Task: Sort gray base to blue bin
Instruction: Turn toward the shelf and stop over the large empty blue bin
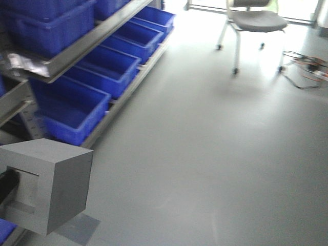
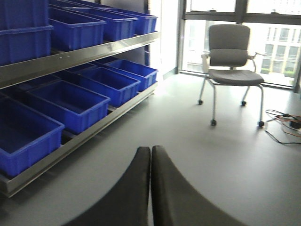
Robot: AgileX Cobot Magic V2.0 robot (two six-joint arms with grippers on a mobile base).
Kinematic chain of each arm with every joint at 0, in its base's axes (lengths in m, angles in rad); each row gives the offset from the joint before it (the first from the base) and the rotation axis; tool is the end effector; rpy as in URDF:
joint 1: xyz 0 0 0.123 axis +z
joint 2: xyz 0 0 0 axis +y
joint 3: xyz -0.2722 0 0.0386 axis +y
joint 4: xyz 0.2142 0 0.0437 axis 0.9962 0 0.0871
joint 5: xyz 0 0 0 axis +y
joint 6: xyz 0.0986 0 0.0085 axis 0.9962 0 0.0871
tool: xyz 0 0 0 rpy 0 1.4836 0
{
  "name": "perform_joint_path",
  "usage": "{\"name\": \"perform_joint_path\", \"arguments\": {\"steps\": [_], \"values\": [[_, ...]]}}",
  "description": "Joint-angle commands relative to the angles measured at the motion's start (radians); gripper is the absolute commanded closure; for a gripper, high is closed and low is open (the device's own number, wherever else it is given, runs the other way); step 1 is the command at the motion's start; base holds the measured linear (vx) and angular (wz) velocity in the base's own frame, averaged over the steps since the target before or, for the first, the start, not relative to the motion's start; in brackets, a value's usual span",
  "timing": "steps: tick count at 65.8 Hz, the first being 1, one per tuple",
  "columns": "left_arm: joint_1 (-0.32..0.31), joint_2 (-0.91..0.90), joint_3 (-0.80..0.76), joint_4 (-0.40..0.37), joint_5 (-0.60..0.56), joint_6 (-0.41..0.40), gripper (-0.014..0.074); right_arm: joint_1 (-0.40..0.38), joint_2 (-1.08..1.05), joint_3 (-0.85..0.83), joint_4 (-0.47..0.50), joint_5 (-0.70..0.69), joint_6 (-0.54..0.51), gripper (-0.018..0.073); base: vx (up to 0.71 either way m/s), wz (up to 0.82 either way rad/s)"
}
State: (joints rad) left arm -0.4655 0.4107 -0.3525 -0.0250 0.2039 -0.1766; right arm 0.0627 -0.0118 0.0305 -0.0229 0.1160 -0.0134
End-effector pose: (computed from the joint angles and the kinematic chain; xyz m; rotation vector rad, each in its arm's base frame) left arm 0.0710 -0.0362 0.2809 0.2372 1.7553 -0.4903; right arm 0.0411 0.0023 0.1933 -0.0779 1.6164 0.0183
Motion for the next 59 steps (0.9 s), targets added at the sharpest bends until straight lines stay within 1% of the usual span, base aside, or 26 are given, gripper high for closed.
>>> {"name": "perform_joint_path", "arguments": {"steps": [1,37,59], "values": [[-0.006,0.003,-0.03,-0.006,-0.111,-0.007,0.0602,0.0,-0.011,0.014,-0.01,-0.077,-0.005,0.0568,0.25,0.79],[-0.006,0.003,-0.03,-0.006,-0.111,-0.007,0.0602,0.0,-0.011,0.014,-0.01,-0.077,-0.005,0.0568,0.19,0.84],[-0.006,0.003,-0.03,-0.006,-0.111,-0.007,0.0602,0.0,-0.011,0.014,-0.01,-0.077,-0.005,0.0568,0.12,0.71]]}}
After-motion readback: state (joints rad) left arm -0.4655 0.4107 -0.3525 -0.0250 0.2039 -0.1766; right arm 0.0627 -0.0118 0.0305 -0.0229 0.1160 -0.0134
